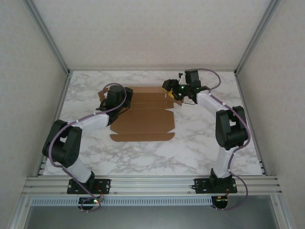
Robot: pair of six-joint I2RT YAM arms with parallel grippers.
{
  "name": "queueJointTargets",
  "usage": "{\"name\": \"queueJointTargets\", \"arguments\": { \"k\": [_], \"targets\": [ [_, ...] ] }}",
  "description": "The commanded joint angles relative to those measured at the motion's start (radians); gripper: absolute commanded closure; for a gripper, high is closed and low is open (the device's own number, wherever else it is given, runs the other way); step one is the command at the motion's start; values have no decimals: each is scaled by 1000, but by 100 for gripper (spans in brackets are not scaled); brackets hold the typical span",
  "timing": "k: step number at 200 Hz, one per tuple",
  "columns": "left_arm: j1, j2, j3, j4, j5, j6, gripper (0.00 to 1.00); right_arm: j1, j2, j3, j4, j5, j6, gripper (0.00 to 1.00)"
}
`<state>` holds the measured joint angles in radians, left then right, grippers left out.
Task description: Fold the paper box
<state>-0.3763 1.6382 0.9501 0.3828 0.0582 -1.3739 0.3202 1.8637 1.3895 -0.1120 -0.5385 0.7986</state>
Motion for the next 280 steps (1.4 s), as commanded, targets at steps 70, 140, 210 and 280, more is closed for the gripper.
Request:
{"name": "queueJointTargets", "arguments": {
  "k": [70, 140, 210, 280],
  "targets": [
    [14, 138, 150, -198, -16, -21, 91, 55, -178, -184, -178, 322, -299, 78],
    [21, 156, 149, -211, 18, -16, 91, 77, 84, -63, -201, 442, -311, 81],
    [22, 161, 140, -210, 39, -16, 92, 53, 181, 26, -227, 522, -330, 51],
    [24, 172, 135, -202, 52, -20, 92, 47, 258, 48, -113, 321, -274, 47]
  ]
}}
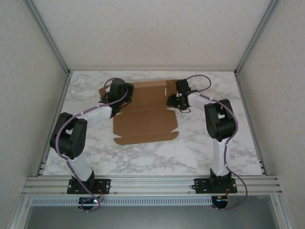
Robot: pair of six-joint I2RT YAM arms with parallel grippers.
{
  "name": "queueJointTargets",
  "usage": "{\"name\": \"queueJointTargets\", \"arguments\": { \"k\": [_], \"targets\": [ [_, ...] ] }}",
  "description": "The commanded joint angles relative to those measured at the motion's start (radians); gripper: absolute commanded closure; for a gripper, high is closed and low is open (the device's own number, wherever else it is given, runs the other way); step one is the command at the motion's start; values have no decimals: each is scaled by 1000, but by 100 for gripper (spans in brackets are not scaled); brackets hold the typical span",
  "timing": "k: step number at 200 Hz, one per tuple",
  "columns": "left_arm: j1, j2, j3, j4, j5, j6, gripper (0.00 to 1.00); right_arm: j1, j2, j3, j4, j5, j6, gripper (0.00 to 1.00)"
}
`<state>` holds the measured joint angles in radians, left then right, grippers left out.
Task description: Fold the paper box
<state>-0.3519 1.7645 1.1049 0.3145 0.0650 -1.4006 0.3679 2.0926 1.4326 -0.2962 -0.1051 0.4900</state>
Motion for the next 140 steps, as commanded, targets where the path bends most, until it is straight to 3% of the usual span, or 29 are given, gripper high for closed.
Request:
{"name": "queueJointTargets", "arguments": {
  "k": [1, 56, 140],
  "targets": [
    [-1, 46, -19, -133, 45, 7, 92, 0, 29, 4, 73, -117, 35, 47],
    [-1, 49, -22, -126, 51, 9, 93, -9, -30, -97, 305, -293, 98, 54],
    [-4, 40, -23, -127, 55, 14, 94, -7, -80, -196, 455, -356, 134, 60]
  ]
}}
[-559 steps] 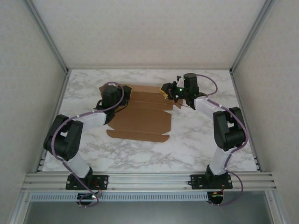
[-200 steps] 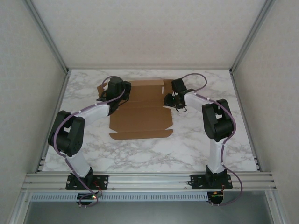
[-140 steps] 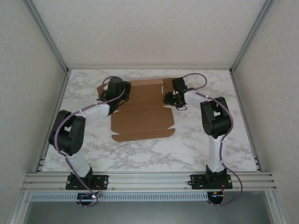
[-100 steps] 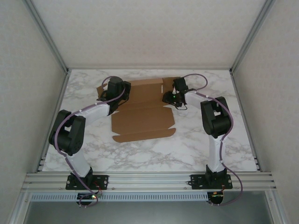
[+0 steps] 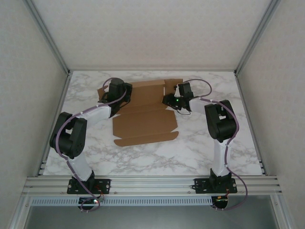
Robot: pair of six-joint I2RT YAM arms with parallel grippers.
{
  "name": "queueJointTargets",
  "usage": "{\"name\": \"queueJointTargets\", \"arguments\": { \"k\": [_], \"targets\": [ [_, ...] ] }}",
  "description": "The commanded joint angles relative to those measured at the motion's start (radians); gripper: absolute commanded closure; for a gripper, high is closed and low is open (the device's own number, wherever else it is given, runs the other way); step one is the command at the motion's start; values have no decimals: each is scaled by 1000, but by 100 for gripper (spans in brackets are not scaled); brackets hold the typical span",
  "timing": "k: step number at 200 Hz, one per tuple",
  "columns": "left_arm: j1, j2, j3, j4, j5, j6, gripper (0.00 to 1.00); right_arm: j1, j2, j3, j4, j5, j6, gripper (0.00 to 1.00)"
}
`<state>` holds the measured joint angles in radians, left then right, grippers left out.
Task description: Fold the paper box
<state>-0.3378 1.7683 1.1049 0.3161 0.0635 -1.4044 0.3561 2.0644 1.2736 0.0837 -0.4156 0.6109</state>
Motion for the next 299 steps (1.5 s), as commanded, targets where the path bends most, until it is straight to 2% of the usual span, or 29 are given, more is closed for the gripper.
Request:
{"name": "queueJointTargets", "arguments": {
  "k": [1, 88, 155, 182, 193, 250, 283, 299],
  "targets": [
    [-18, 36, -23, -129, 56, 18, 93, 5, -53, -37, 76, -45, 13, 60],
    [-23, 36, -7, -138, 58, 25, 94, 28, 9, 21, 25, -57, -6, 60],
    [-26, 38, -8, -143, 61, 27, 94, 101, 93, 105, -138, 79, -86, 56],
    [-26, 37, -10, -143, 61, 26, 94, 104, 101, 98, -176, 148, -94, 55],
    [-26, 38, -9, -146, 59, 26, 94, 104, 94, 90, -173, 141, -105, 54],
    [-25, -5, -27, -167, 9, 68, 94, 86, -198, -68, -44, 23, -156, 49],
    [-24, -18, -46, -171, 3, 85, 94, 44, -369, -120, -74, -57, -202, 52],
    [-24, -18, -50, -170, 8, 91, 95, 11, -463, -160, -85, -18, -205, 55]
  ]
}}
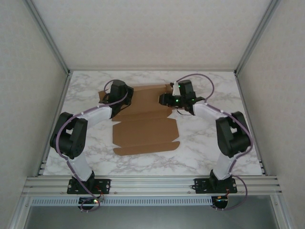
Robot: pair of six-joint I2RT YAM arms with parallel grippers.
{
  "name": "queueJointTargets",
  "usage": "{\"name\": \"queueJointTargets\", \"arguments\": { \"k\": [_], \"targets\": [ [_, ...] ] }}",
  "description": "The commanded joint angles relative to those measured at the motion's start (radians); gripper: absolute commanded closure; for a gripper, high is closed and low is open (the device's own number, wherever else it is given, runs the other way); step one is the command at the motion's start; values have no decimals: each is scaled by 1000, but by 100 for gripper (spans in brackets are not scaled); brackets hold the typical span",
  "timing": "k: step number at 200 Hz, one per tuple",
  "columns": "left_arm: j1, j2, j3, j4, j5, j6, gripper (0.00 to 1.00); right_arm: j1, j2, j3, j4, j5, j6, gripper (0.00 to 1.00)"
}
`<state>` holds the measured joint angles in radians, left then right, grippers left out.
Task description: Fold the paper box
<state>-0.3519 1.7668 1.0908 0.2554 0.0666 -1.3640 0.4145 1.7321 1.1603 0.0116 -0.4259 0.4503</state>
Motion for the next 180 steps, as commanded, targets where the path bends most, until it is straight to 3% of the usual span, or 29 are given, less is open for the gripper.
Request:
{"name": "queueJointTargets", "arguments": {
  "k": [1, 29, 56, 77, 110, 152, 180],
  "targets": [
    [-10, -16, -35, -110, 5, 52, 95, -49, -137, -48, -15, 0, -43, 55],
    [-12, -31, -37, -111, -8, 76, 95, -141, -268, -98, -65, 290, 11, 62],
    [-14, -63, -43, -93, -22, 122, 95, -219, -237, -68, -164, 500, 28, 63],
    [-18, -97, -65, -38, -27, 155, 96, -255, -196, -82, -137, 466, 34, 63],
    [-22, -163, -141, 152, 11, 207, 97, -255, -204, -218, 108, 401, 9, 61],
    [-24, -238, -278, 394, 52, 268, 100, -273, -170, -174, 47, 436, -23, 60],
    [-23, -232, -321, 416, 56, 291, 100, -279, -127, -167, 64, 422, -66, 60]
  ]
}}
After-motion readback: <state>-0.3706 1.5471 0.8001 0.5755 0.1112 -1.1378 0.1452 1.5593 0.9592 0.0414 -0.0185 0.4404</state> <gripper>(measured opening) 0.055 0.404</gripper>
